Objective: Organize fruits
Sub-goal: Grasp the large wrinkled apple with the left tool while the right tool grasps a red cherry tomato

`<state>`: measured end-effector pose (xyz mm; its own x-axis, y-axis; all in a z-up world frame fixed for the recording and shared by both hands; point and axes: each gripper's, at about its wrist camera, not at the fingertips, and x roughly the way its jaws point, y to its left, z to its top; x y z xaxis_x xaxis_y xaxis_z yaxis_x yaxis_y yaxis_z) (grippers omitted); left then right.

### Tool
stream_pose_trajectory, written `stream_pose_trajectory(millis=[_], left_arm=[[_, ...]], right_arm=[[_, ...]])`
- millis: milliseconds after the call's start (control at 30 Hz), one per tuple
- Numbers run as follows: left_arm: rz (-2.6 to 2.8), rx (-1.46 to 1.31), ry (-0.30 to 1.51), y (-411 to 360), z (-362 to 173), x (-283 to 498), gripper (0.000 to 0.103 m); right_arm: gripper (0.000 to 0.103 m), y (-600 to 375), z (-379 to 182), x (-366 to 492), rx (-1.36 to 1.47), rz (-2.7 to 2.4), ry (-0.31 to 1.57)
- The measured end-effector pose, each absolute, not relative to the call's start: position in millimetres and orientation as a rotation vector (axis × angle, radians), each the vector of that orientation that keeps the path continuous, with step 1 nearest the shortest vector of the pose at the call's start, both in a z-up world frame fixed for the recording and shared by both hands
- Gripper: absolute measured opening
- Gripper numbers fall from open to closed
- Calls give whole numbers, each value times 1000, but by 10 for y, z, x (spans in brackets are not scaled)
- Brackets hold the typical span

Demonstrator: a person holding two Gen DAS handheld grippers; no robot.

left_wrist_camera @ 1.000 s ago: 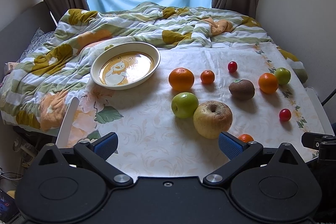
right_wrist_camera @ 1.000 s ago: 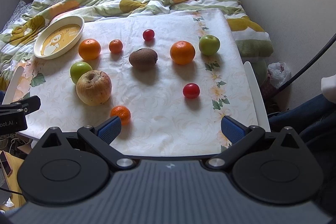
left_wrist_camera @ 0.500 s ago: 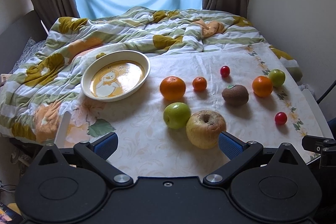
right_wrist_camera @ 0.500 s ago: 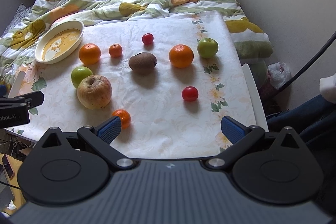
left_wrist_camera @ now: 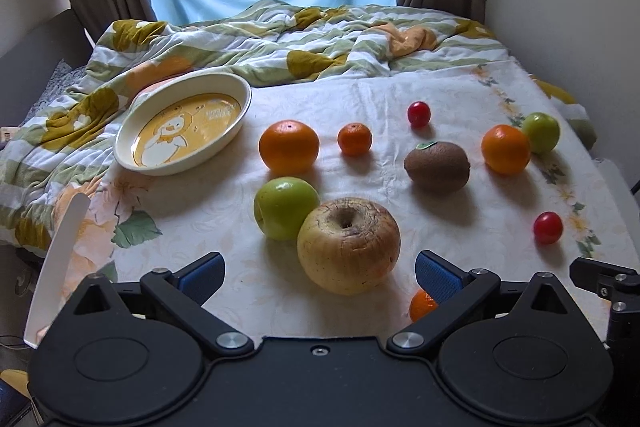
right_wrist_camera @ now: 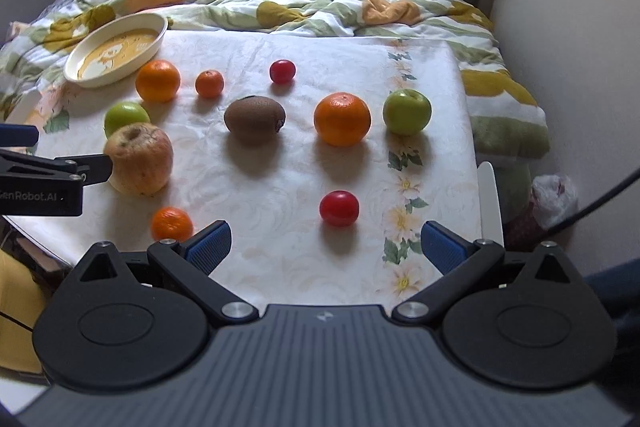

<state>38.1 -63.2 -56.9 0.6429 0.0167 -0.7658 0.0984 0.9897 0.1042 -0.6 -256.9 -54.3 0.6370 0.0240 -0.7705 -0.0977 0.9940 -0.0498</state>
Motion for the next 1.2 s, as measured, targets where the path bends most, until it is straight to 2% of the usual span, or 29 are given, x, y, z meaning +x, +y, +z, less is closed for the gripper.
stream_pose_trajectory(millis=[300,567,633,733,900,1200], left_arm=[[1,114,895,-773,-879,575,99],[20,90,918,-838,-1003,700,80],[20,87,918,-849,-1006,716,79],[22,102,904,-874,-1013,704,79],[22,101,894,-878,-1020,683,78],[11,107,875,-876,-1027,647,78]], right_arm=[[103,-2804,-942,127,-105,125,883],[103,-2848,-1159,251,-106,137,899],[103,-2841,-1178,272,-104,137,895],[98,-2843,-1197,318,-96,141,894],[82,-2843,-1231,388,-93,141,883],[66,-2819,-1248,486,-95,161,872]])
